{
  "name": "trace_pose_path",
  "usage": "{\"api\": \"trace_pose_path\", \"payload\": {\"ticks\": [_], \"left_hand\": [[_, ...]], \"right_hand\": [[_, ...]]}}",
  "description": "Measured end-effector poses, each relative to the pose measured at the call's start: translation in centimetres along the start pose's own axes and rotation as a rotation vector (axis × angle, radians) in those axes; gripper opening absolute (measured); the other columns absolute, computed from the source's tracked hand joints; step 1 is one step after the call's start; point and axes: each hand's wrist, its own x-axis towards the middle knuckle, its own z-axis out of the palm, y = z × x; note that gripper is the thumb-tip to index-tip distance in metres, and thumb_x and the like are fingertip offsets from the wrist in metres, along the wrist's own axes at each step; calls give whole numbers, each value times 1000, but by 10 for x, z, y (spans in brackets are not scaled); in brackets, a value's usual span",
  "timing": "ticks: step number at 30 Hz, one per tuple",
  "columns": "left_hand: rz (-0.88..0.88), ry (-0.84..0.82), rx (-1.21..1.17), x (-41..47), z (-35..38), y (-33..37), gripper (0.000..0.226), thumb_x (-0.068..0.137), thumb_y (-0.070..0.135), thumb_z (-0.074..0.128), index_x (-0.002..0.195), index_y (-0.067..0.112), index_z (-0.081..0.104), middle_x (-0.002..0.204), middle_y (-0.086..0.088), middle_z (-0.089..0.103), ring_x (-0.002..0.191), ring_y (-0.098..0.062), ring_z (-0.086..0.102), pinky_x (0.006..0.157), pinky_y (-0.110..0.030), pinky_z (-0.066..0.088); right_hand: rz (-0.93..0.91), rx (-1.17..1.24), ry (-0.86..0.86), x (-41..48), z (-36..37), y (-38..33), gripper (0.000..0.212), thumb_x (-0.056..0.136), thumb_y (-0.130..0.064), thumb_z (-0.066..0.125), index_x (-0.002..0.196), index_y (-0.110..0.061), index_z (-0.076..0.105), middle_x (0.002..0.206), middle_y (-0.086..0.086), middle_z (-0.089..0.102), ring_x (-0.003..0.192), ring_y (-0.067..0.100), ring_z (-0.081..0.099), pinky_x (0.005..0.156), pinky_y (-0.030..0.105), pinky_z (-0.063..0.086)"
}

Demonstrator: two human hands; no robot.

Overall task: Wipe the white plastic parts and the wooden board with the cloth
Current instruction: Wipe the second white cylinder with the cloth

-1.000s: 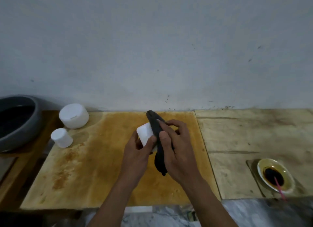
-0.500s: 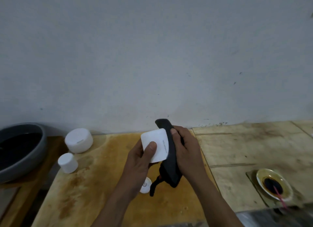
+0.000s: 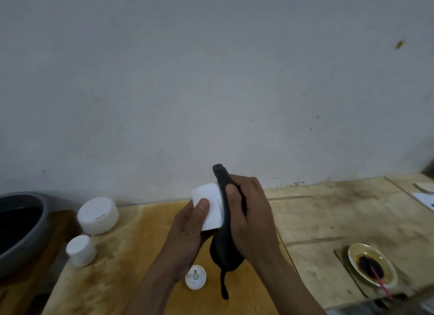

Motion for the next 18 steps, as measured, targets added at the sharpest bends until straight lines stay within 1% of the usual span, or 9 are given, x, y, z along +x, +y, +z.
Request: {"api": "trace_pose_path", "payload": {"ticks": [2, 4, 7, 9, 11, 13, 15, 16, 18], "left_hand": [[14, -12, -8, 4, -2, 1, 59, 76, 59, 68, 117, 17, 76, 118, -14, 76, 110, -32, 72, 86, -35, 61], [-21, -33, -46, 6, -3, 2, 52, 77, 59, 71, 111, 20, 79, 119, -17, 74, 112, -35, 70, 90, -42, 61], [-46, -7, -100, 11, -3, 0, 74, 72, 69, 74, 123, 17, 72, 124, -20, 71, 117, -37, 67, 89, -42, 60], [5, 32, -79, 16, -1, 1, 84, 69, 72, 77, 134, 22, 61, 126, -16, 70, 115, -35, 69, 84, -38, 61], [46, 68, -54, 20, 0, 3, 69, 79, 63, 71, 133, 22, 58, 123, -13, 72, 111, -32, 71, 83, -40, 61], [66, 68, 3, 22, 2, 5, 53, 88, 58, 60, 127, 23, 65, 123, -8, 73, 114, -28, 70, 92, -44, 59], [77, 80, 47, 23, 1, 3, 50, 93, 59, 58, 127, 23, 67, 124, -7, 72, 117, -27, 69, 98, -47, 57], [78, 82, 39, 23, 1, 5, 51, 93, 58, 59, 128, 21, 67, 125, -8, 72, 117, -28, 69, 98, -47, 57], [44, 79, -10, 23, -3, 6, 55, 89, 54, 57, 130, 17, 66, 125, -10, 73, 117, -29, 69, 98, -43, 58]], "right_hand": [[-128, -35, 28, -3, 2, -1, 24, 101, -32, 43, 115, -23, 61, 104, -8, 51, 86, 4, 57, 65, 15, 46], [-56, 44, 11, 3, 0, 7, 20, 102, -32, 42, 111, -29, 60, 100, -10, 55, 88, 7, 58, 68, 15, 45], [146, 168, -56, 12, 0, 13, 22, 102, -36, 41, 110, -35, 61, 97, -13, 65, 90, 11, 63, 70, 24, 48], [136, 169, -9, 11, 2, 10, 24, 100, -39, 41, 113, -35, 61, 102, -13, 62, 95, 11, 62, 75, 22, 49], [52, 101, 43, 8, 5, 9, 26, 99, -39, 42, 114, -30, 61, 106, -10, 55, 97, 6, 59, 75, 12, 45], [-60, -23, 79, 7, 8, 11, 27, 99, -37, 42, 117, -25, 60, 108, -9, 48, 92, 1, 56, 70, 7, 43], [-131, -72, 93, 8, 13, 14, 26, 100, -33, 42, 118, -22, 58, 110, -5, 46, 89, -1, 54, 68, 5, 42], [-122, -31, 90, 10, 15, 17, 26, 100, -32, 42, 117, -21, 58, 110, -3, 48, 91, -1, 53, 71, 6, 42], [24, 126, 52, 18, 15, 20, 25, 101, -34, 40, 114, -24, 59, 108, -1, 56, 95, 2, 56, 77, 11, 44]]}}
